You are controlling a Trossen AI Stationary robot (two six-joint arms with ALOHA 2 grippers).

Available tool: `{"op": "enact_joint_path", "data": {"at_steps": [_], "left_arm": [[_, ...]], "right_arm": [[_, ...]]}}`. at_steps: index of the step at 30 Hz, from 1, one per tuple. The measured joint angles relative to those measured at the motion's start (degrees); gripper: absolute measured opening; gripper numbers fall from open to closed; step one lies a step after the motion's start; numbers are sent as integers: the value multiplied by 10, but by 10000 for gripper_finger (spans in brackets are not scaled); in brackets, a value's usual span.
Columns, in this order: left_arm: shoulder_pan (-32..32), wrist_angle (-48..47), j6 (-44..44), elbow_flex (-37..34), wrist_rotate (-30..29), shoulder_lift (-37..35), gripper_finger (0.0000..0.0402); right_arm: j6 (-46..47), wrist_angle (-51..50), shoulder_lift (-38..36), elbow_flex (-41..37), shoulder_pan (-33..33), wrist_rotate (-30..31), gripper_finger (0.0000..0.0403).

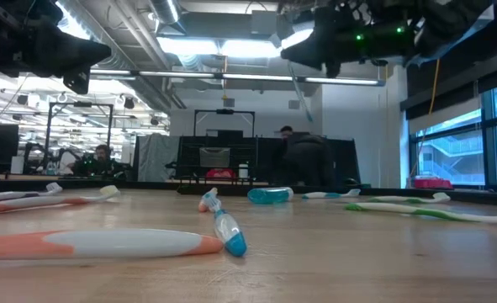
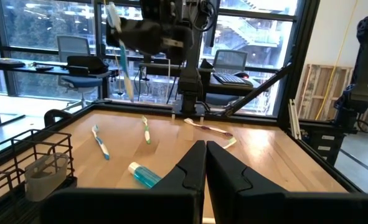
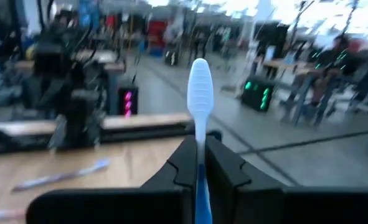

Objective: Pick & Place toothbrushing station
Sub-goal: Put the middle blue toothbrush into the black wire organizer

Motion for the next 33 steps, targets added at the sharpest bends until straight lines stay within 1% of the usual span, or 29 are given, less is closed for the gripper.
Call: {"op": "enact_joint_path", "data": {"at_steps": [6,10,14,19,21,27,31,33], "left_arm": [[0,0,0,0,0,0,6],[0,0,0,0,0,0,6],[0,0,0,0,0,0,6],[0,0,0,0,0,0,6],[0,0,0,0,0,0,6],[0,0,6,0,0,0,6],[0,0,6,0,0,0,6],[0,0,5,0,0,0,6]], "right_arm": [[7,84,0,-3,-24,0,21],[7,146,15,-3,-27,-15,21],[1,236,72,-3,-27,-14,21],[-4,394,159,-3,-35,-13,21],[1,434,184,-3,-39,-13,21],[18,450,246,37,-51,-16,21],[42,450,288,85,-64,-55,21],[51,444,304,102,-68,-59,21]]}}
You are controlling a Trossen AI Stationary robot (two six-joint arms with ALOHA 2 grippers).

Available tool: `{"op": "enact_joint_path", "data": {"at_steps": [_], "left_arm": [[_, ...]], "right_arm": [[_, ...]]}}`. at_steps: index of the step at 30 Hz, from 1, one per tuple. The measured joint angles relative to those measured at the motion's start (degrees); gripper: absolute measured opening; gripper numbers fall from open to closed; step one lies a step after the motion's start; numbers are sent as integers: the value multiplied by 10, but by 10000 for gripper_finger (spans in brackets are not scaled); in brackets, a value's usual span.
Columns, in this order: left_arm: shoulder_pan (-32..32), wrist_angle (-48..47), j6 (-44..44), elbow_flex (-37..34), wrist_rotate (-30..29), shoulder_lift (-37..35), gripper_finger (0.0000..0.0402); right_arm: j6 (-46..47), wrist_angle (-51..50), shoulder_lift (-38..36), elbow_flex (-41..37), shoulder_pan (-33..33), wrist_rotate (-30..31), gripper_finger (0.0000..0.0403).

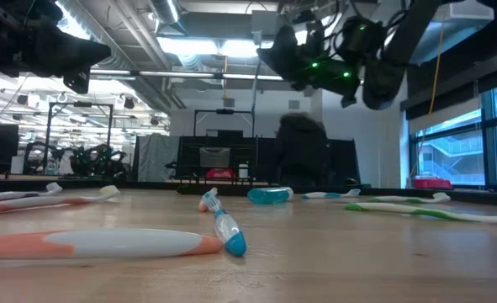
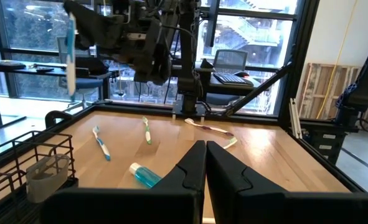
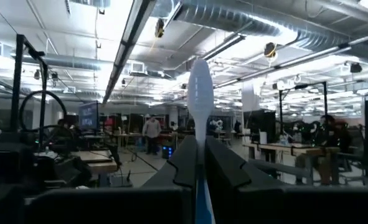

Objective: Pick & Place toothbrushing station
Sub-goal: Put the middle blue toothbrush into the black wire organizer

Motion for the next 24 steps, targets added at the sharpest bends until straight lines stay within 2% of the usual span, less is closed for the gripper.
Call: {"op": "enact_joint_path", "data": {"at_steps": [15,24], "left_arm": [[0,0,-1,0,0,0,6],[0,0,-1,0,0,0,6]], "right_arm": [[21,-18,78,27,-19,-6,21],[34,-23,83,27,-26,-17,21]]}}
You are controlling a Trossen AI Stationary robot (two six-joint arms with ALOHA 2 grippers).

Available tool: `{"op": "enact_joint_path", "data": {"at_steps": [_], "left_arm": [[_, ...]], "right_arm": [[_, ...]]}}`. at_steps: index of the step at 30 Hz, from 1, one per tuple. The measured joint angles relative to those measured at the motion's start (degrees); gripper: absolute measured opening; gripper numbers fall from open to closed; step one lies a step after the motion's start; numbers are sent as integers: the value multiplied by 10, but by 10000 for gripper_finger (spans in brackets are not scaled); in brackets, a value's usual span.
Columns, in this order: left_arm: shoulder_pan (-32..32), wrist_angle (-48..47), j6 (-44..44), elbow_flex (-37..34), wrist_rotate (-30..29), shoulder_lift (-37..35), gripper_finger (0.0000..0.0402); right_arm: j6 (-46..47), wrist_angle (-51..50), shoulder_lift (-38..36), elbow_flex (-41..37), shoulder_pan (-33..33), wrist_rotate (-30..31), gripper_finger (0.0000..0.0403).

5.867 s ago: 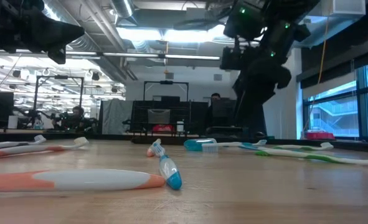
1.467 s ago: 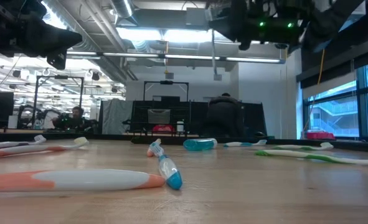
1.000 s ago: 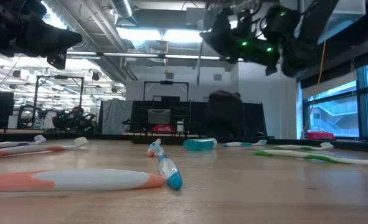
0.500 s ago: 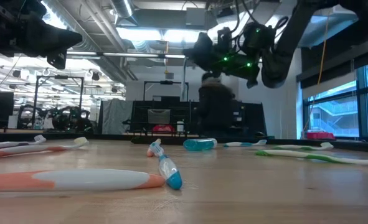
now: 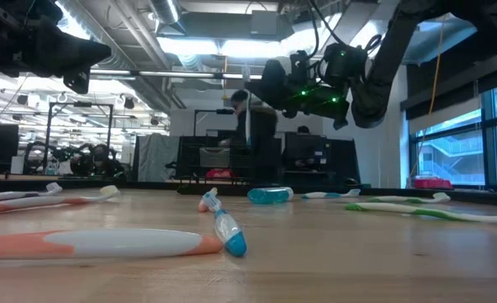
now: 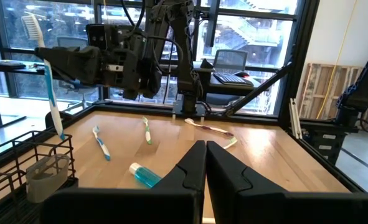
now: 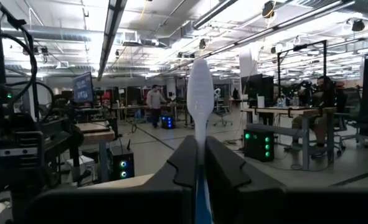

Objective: Pick & Place toothbrushing station
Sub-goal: Put the middle blue toothbrush into the black wire organizer

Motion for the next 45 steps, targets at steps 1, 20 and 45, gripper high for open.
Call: {"op": "enact_joint_path", "data": {"at_steps": [1,20,45], "left_arm": [[0,0,0,0,0,0,6],[0,0,0,0,0,0,6],[0,0,0,0,0,0,6]], "right_arm": [[0,-4,0,0,0,0,21],[-23,-77,0,47,15,23,21],[17,-12,85,47,19,37,21]]}}
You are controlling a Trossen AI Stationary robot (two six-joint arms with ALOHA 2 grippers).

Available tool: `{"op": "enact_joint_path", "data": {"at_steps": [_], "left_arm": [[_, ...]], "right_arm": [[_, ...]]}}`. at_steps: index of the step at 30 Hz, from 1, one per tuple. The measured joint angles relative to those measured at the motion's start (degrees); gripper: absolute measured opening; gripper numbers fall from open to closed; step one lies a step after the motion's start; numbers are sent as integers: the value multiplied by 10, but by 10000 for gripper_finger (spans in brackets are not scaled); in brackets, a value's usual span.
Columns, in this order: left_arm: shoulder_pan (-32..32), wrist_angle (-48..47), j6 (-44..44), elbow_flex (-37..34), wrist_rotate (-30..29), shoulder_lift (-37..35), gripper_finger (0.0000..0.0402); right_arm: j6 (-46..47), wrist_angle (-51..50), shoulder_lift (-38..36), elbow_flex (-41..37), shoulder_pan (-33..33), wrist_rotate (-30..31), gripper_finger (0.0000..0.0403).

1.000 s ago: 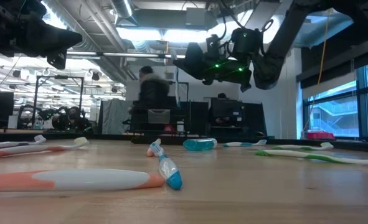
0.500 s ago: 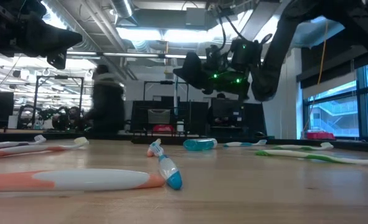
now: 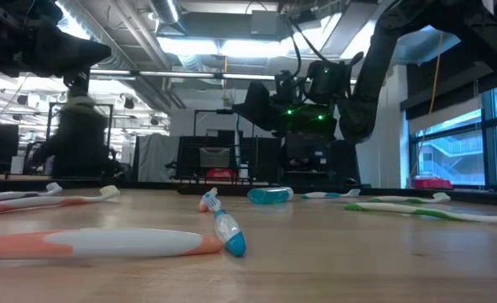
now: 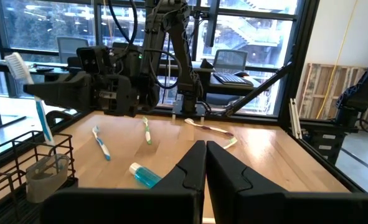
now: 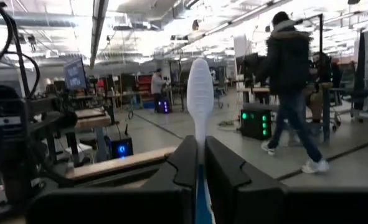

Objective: Pick & Place toothbrushing station
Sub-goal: Put the middle blue toothbrush into the black wire organizer

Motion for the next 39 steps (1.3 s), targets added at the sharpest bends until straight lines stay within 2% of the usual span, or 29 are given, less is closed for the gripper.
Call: {"op": "enact_joint_path", "data": {"at_steps": [39], "left_arm": [[0,0,0,0,2,0,6]], "right_arm": [[-16,-99,0,0,0,6,31]]}}
